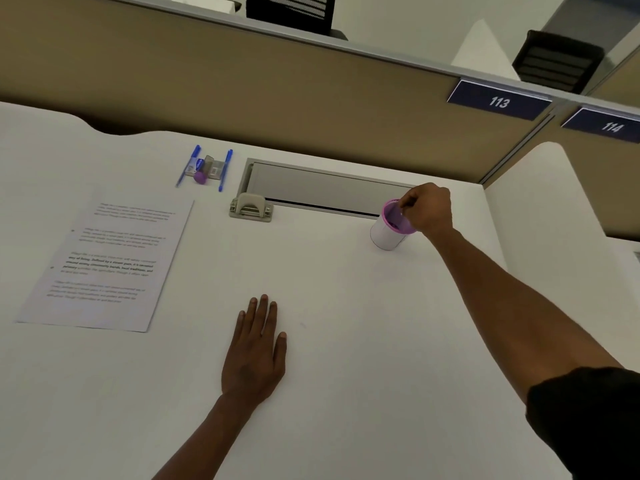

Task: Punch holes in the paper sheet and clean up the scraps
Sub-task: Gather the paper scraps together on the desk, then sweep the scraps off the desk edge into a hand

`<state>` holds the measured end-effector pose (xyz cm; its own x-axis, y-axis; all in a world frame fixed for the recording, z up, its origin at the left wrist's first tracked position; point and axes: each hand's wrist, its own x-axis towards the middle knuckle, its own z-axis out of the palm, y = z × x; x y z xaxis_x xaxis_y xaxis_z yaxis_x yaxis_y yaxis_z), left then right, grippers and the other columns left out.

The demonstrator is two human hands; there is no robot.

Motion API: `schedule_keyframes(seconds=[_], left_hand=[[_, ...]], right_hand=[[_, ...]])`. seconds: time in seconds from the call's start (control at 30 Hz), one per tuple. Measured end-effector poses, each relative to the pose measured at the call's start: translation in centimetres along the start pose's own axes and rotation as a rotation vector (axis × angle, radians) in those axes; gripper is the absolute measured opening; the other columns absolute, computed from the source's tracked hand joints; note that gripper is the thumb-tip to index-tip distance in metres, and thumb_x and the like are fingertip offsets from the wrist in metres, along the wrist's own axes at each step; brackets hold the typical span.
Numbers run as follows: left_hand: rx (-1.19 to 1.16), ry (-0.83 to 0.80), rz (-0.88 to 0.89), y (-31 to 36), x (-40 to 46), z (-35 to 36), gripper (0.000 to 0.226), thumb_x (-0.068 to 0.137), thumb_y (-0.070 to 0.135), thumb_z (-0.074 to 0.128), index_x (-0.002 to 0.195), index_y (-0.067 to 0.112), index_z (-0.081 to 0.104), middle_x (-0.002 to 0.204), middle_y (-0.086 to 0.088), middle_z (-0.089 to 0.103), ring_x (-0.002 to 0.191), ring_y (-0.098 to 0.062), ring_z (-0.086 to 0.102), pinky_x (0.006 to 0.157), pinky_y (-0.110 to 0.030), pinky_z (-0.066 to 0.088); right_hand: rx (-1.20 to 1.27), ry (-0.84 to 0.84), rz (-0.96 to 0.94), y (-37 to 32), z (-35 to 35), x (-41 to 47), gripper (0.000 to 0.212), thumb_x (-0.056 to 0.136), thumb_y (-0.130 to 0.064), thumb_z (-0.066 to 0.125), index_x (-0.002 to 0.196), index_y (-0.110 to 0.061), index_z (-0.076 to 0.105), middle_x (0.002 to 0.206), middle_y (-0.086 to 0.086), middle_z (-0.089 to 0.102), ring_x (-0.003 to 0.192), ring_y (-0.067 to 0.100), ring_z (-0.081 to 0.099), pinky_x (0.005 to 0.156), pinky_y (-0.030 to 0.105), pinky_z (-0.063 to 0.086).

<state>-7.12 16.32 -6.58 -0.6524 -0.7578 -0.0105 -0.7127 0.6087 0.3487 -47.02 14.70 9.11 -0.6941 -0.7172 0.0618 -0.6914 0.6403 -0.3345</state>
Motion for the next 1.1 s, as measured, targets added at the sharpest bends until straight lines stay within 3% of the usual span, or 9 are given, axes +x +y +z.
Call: schedule_keyframes(seconds=[0.2, 0.37, 0.47, 0.57, 0.67, 0.73, 0.87, 0.97, 1.1], left_hand=[[0.0, -0.012, -0.006, 0.1, 0.0, -0.1, 0.062, 0.1, 0.041, 0.024, 0.156, 0.016, 0.013, 0.164, 0.0, 0.004, 0.152, -0.015, -0.002, 0.122, -0.035, 0.005], [-0.006, -0.018, -0.005, 0.1, 0.0, -0.2, 0.062, 0.1, 0.04, 0.026, 0.156, 0.016, 0.014, 0.164, -0.001, 0.005, 0.152, -0.015, -0.002, 0.122, -0.036, 0.007], [-0.003, -0.024, -0.011, 0.0, 0.0, -0.1, 0.061, 0.1, 0.04, 0.027, 0.155, 0.016, 0.015, 0.164, 0.0, 0.005, 0.152, -0.015, -0.002, 0.122, -0.036, 0.007], [-0.006, -0.024, -0.01, 0.0, 0.0, 0.0, 0.062, 0.1, 0.04, 0.027, 0.155, 0.016, 0.014, 0.165, 0.0, 0.004, 0.152, -0.015, -0.003, 0.122, -0.036, 0.006], [-0.007, -0.022, -0.008, -0.1, -0.1, 0.1, 0.062, 0.1, 0.041, 0.027, 0.156, 0.017, 0.013, 0.165, 0.0, 0.004, 0.152, -0.015, -0.003, 0.122, -0.035, 0.006], [-0.025, -0.022, -0.013, -0.2, -0.1, 0.0, 0.062, 0.1, 0.042, 0.027, 0.156, 0.018, 0.014, 0.164, 0.001, 0.004, 0.152, -0.014, -0.003, 0.122, -0.035, 0.006], [-0.036, -0.017, -0.01, -0.2, -0.1, -0.1, 0.062, 0.1, 0.042, 0.027, 0.156, 0.018, 0.013, 0.164, 0.002, 0.004, 0.151, -0.013, -0.004, 0.122, -0.034, 0.005], [-0.035, -0.001, -0.003, -0.3, -0.1, 0.1, 0.062, 0.1, 0.041, 0.027, 0.156, 0.018, 0.013, 0.164, 0.001, 0.004, 0.152, -0.013, -0.003, 0.122, -0.034, 0.005], [-0.033, 0.019, 0.0, -0.3, -0.1, 0.2, 0.062, 0.1, 0.043, 0.025, 0.156, 0.018, 0.013, 0.164, 0.001, 0.006, 0.152, -0.014, -0.001, 0.123, -0.033, 0.004]], right_hand=[[-0.021, 0.054, -0.07, 0.1, 0.8, -1.0, 0.013, 0.074, -0.009, 0.068, 0.081, -0.009, 0.078, 0.083, 0.012, 0.075, 0.079, 0.029, 0.066, 0.067, 0.024, 0.042], [-0.152, 0.015, -0.15, 0.4, 1.5, -1.5, 0.02, 0.085, -0.014, 0.066, 0.101, -0.012, 0.078, 0.103, 0.014, 0.074, 0.096, 0.036, 0.066, 0.079, 0.035, 0.052], [-0.056, 0.122, -0.107, 0.4, 1.5, -1.9, 0.022, 0.079, -0.01, 0.065, 0.095, -0.013, 0.079, 0.099, 0.012, 0.075, 0.092, 0.034, 0.068, 0.079, 0.033, 0.052], [-0.014, 0.211, -0.028, 0.3, 1.2, -2.0, 0.02, 0.079, -0.019, 0.064, 0.092, -0.016, 0.079, 0.094, 0.008, 0.076, 0.088, 0.03, 0.069, 0.075, 0.027, 0.049], [0.013, 0.254, -0.088, 0.2, 1.1, -3.0, 0.021, 0.082, -0.019, 0.061, 0.092, -0.016, 0.078, 0.094, 0.008, 0.077, 0.087, 0.029, 0.069, 0.075, 0.026, 0.048], [0.139, 0.305, -0.116, -0.3, 1.7, -4.7, 0.016, 0.082, -0.019, 0.064, 0.09, -0.017, 0.078, 0.089, 0.007, 0.076, 0.081, 0.024, 0.069, 0.076, 0.028, 0.052], [0.45, 0.26, -0.067, -1.7, 3.7, -9.1, 0.009, 0.079, -0.018, 0.075, 0.087, -0.02, 0.078, 0.072, -0.002, 0.072, 0.058, -0.003, 0.059, 0.067, 0.007, 0.044], [0.71, 0.184, 0.164, -2.3, 5.2, -12.6, 0.009, 0.079, -0.013, 0.076, 0.085, -0.02, 0.077, 0.072, 0.006, 0.072, 0.058, -0.001, 0.058, 0.065, 0.016, 0.047], [1.231, -0.091, 0.483, -3.4, 7.5, -18.4, 0.018, 0.082, 0.0, 0.071, 0.089, -0.015, 0.077, 0.079, 0.004, 0.074, 0.07, 0.013, 0.066, 0.059, 0.025, 0.052]])
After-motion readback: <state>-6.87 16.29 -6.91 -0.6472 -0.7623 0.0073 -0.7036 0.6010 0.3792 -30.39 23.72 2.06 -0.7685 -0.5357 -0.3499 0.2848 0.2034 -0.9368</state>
